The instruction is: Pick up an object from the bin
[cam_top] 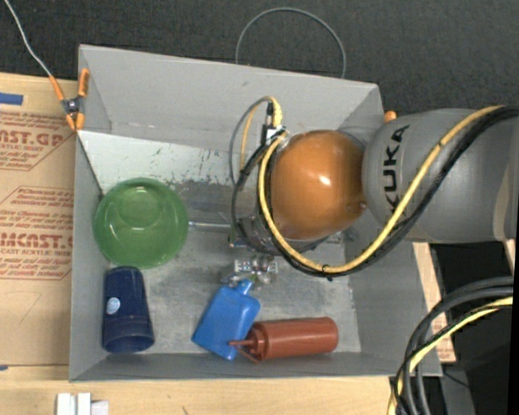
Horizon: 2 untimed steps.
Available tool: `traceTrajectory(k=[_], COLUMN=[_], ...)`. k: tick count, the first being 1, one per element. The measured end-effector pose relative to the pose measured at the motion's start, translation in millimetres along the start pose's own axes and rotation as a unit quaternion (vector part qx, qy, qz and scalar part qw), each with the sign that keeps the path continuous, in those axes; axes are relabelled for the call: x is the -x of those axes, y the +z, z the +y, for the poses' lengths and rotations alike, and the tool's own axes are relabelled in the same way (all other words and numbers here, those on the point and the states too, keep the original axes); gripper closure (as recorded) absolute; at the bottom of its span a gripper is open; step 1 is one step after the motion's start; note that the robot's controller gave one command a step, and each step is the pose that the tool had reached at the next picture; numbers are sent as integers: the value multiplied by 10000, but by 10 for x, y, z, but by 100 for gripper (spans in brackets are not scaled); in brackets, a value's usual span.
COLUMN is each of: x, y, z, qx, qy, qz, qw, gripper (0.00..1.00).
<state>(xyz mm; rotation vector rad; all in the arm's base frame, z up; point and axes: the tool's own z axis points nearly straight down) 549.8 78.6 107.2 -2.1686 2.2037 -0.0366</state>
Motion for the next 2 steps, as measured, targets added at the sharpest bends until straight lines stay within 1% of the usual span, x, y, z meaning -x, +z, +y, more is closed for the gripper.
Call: traceTrajectory(k=[1, 2], x=[-75, -295], y=[285, 349], z=[-22, 137], qx=[-8, -43], qy=[-1282, -1982], qz=[-8, -24], qw=[9918, 9802], gripper=[100, 100])
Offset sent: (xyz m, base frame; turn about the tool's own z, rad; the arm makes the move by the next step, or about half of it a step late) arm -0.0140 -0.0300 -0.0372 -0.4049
